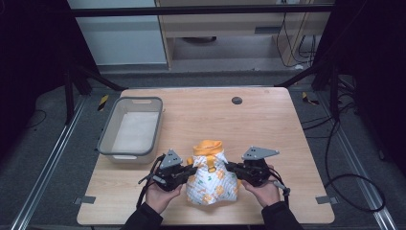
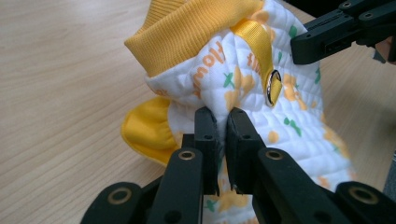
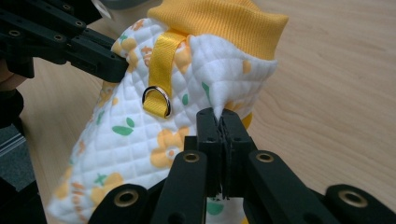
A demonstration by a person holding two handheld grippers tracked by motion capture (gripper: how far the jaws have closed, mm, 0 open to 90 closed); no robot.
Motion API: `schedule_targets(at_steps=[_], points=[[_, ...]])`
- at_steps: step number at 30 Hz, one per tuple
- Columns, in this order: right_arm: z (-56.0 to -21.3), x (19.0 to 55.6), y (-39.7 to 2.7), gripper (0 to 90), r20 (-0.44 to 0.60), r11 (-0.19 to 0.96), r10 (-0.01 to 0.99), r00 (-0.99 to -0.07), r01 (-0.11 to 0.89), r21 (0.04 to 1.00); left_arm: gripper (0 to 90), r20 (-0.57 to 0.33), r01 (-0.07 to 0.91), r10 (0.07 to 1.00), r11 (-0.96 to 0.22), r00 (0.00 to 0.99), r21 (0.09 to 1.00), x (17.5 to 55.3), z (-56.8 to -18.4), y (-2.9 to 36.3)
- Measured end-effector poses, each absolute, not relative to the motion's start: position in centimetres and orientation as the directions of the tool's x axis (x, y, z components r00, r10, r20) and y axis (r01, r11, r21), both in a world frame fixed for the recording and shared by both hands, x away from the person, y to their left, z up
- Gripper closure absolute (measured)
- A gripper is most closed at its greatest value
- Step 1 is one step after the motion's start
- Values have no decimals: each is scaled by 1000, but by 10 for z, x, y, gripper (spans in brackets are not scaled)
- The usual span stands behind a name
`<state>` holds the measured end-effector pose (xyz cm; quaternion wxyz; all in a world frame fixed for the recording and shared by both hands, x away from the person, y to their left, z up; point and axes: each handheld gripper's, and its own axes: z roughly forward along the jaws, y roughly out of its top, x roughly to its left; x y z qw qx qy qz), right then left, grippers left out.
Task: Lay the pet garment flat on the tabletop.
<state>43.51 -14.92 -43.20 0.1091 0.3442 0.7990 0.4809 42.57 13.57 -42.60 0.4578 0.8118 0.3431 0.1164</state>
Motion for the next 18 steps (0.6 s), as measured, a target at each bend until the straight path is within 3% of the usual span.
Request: schedule_targets(at_steps=[9,16,18], points=[[-397,424,-156,881,136,224,667,-733,371,901,838,-63,369,661,-334,747,867,417,-384,131],[-384,455,-147,855,104,157,748,-656,327,932,823,-25,359,737,-299,675,884,455,-371,123],[-390,472,-142,815,80,156,791,-607,327,932,753,-42,380,774,-262,632,887,472,-378,121]])
